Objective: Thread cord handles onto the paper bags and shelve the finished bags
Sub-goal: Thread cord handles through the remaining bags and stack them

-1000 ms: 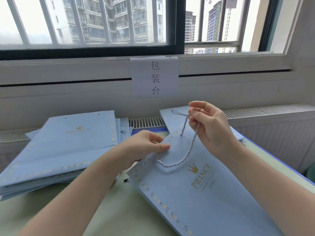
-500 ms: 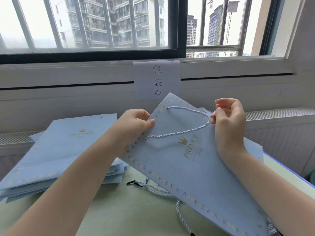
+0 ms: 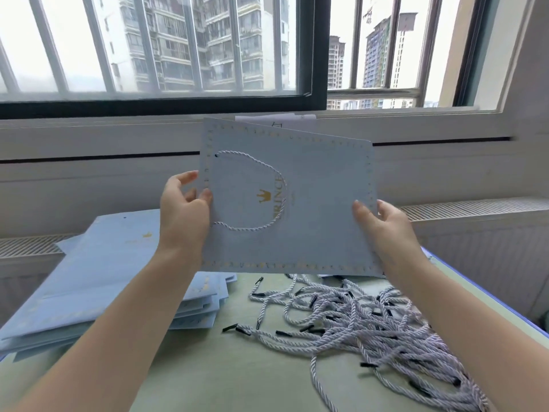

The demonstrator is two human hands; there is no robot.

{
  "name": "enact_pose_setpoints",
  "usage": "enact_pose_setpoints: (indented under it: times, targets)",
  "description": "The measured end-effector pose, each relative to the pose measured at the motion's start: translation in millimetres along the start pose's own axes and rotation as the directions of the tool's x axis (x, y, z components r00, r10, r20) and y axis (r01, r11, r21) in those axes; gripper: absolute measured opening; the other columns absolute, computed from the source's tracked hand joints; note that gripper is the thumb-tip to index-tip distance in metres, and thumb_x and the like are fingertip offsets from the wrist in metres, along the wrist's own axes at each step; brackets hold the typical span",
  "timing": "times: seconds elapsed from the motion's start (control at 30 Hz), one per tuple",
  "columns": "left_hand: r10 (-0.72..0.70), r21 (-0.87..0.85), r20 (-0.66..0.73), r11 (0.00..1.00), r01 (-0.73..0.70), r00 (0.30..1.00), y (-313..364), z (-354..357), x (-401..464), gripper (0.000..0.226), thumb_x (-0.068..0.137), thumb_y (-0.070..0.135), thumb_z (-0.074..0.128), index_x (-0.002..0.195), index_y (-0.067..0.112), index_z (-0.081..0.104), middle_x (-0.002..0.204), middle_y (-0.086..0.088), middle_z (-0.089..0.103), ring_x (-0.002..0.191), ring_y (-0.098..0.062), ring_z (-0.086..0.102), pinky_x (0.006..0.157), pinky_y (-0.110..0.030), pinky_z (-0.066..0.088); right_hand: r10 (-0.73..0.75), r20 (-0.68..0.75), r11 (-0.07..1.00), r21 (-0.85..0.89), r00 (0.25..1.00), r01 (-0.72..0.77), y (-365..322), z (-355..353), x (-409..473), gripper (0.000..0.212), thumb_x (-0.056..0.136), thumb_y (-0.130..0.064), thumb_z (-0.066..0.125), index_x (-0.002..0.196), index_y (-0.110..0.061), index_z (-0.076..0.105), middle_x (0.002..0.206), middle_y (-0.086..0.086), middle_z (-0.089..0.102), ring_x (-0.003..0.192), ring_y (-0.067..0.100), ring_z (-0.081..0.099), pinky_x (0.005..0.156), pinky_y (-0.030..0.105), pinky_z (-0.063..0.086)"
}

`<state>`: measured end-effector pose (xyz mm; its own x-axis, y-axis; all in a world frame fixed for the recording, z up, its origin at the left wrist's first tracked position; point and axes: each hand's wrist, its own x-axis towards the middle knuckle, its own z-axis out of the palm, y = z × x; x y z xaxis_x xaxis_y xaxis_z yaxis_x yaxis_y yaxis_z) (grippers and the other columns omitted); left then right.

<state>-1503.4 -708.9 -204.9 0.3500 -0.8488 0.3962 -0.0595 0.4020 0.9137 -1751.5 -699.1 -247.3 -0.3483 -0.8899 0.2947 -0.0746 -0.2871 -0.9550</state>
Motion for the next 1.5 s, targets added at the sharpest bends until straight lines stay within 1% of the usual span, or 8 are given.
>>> enact_pose_setpoints:
  times: [0.2, 0.3, 0.43, 0.6, 0.87, 1.0, 1.13, 1.5]
  targets:
    - [0.142, 0.308, 0.087, 0.937, -0.162, 0.986, -10.8, 1.7, 3.2, 0.037, 0.094, 0.015, 0.054, 0.131, 0.016, 0.047, 0.129, -0.006, 0.051, 0.123, -0.022, 0.044, 0.104, -0.039, 0.038, -0.375, -0.153, 0.907, 0.145, 0.915, 0.396, -8.5, 3.2, -8.8, 0.01, 0.09, -0.023, 0.061, 0.082, -0.023, 0.057, 0.073, 0.006, 0.059, 0.067, 0.017, 0.05, 0.065, 0.034, 0.044]
    - [0.063, 0.101, 0.234, 0.991, -0.088, 0.97, 1.1, 8.1, -6.1, 0.038, 0.098, 0.032, 0.045, 0.132, 0.014, 0.047, 0.12, 0.001, 0.058, 0.108, -0.011, 0.056, 0.092, -0.027, 0.045, -0.636, -0.121, 0.769, -0.021, 0.762, 0.639, -15.3, 11.3, -19.2, 0.009, 0.094, -0.021, 0.055, 0.086, -0.024, 0.053, 0.074, -0.001, 0.053, 0.069, 0.008, 0.043, 0.065, 0.025, 0.038]
    - [-0.229, -0.382, 0.437, 0.828, 0.41, 0.87, 19.0, 6.1, -6.1, 0.074, 0.091, 0.065, 0.022, 0.127, 0.008, 0.052, 0.117, -0.015, 0.063, 0.109, -0.03, 0.062, 0.086, -0.047, 0.053, -0.864, 0.249, 0.387, -0.228, 0.438, 0.893, -8.8, 21.4, -33.6, 0.022, 0.094, -0.002, 0.05, 0.112, -0.012, 0.056, 0.097, -0.007, 0.06, 0.09, 0.002, 0.056, 0.079, 0.017, 0.044]
    - [-0.319, -0.314, 0.539, 0.783, 0.538, 0.779, 29.0, -10.4, -12.9, 0.074, 0.091, 0.066, 0.025, 0.113, 0.008, 0.064, 0.098, -0.014, 0.073, 0.081, -0.028, 0.072, 0.055, -0.038, 0.058, -0.787, 0.568, 0.07, -0.306, 0.241, 0.949, 5.6, 26.0, -36.1, 0.028, 0.099, -0.014, 0.044, 0.123, -0.019, 0.057, 0.117, 0.006, 0.063, 0.101, 0.025, 0.06, 0.082, 0.04, 0.049]
    - [-0.391, -0.09, 0.338, 0.892, 0.443, 0.856, 18.9, -11.4, -1.4, 0.019, 0.09, -0.005, 0.045, 0.096, 0.005, 0.059, 0.076, -0.011, 0.069, 0.048, -0.021, 0.067, 0.038, -0.029, 0.05, -0.78, 0.293, 0.352, -0.525, 0.553, 0.775, -5.8, 23.6, -42.1, 0.026, 0.097, -0.022, 0.043, 0.083, -0.011, 0.062, 0.075, -0.003, 0.065, 0.065, 0.023, 0.062, 0.057, 0.037, 0.05]
    - [-0.368, 0.007, 0.308, 0.923, 0.384, 0.877, 11.1, -10.7, 3.4, 0.024, 0.085, -0.011, 0.045, 0.094, 0.004, 0.061, 0.082, -0.013, 0.067, 0.049, -0.02, 0.066, 0.042, -0.027, 0.053, -0.187, 0.285, 0.338, -0.88, 0.94, 0.334, 0.1, 13.2, -21.2, 0.024, 0.097, -0.025, 0.039, 0.082, -0.01, 0.051, 0.078, 0.003, 0.057, 0.077, 0.032, 0.053, 0.064, 0.035, 0.043]
    - [-0.413, 0.02, 0.287, 0.904, 0.426, 0.864, 6.6, -13.6, 6.6, 0.023, 0.084, -0.009, 0.046, 0.09, 0.008, 0.061, 0.082, -0.013, 0.068, 0.052, -0.023, 0.066, 0.045, -0.03, 0.055, 0.198, 0.378, 0.286, -0.905, 0.904, 0.315, 5.4, 3.0, -13.9, 0.017, 0.092, -0.022, 0.048, 0.099, -0.017, 0.063, 0.105, 0.003, 0.064, 0.094, 0.025, 0.058, 0.082, 0.036, 0.05]
    - [-0.342, -0.087, 0.255, 0.924, 0.373, 0.905, -3.8, -18.0, 8.1, 0.008, 0.09, 0.011, 0.06, 0.098, 0.01, 0.062, 0.087, -0.007, 0.069, 0.053, -0.016, 0.069, 0.041, -0.028, 0.052, 0.44, 0.442, 0.255, -0.896, 0.781, 0.364, -3.4, -2.6, -21.1, 0.036, 0.083, -0.038, 0.061, 0.093, -0.004, 0.066, 0.084, 0.011, 0.067, 0.066, 0.016, 0.048, 0.058, 0.026, 0.037]
